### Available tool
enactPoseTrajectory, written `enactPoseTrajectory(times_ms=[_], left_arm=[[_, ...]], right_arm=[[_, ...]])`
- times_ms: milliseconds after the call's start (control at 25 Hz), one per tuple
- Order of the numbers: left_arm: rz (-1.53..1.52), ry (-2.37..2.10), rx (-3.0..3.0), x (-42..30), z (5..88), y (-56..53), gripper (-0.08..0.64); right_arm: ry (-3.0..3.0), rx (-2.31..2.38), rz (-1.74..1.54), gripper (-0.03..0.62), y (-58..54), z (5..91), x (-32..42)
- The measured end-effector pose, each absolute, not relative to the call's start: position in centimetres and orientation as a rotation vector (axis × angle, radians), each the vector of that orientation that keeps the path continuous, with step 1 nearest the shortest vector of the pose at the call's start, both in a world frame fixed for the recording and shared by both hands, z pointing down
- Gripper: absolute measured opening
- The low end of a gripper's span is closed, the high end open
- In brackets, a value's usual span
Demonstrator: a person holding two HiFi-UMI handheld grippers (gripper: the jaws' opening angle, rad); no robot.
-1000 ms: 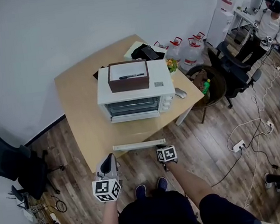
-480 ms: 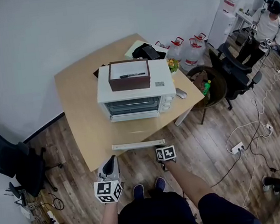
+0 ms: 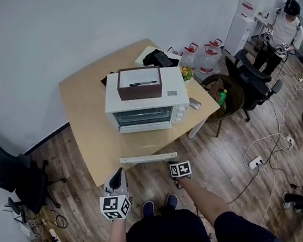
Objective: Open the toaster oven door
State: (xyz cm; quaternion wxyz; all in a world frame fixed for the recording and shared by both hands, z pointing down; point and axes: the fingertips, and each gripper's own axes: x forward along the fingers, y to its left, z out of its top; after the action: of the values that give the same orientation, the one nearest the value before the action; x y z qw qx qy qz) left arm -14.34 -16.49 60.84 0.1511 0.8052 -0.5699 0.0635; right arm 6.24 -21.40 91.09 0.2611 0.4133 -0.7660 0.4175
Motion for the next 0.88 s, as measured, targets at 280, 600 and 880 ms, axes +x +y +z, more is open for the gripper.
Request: enactPoseTrajectory(times_ms=[280,600,880], left_arm=[[0.128,-1.611,2.307,-13.9,61.2,-17.1,-0.003],[0.085,-1.623,2.3,-14.7,60.7,-17.5,-0.003],[0.072,-1.633,2.295,-15.2,60.7,-17.8,-0.003]], right_arm=[[-2.14,1.23,1.187,0.008,-21.2,87.9,6.0],[-2.26,1.356,1.11,0.008,-21.5,81.8,6.6],[-2.388,1.458,1.083,0.008,-21.8,76.7,7.3]])
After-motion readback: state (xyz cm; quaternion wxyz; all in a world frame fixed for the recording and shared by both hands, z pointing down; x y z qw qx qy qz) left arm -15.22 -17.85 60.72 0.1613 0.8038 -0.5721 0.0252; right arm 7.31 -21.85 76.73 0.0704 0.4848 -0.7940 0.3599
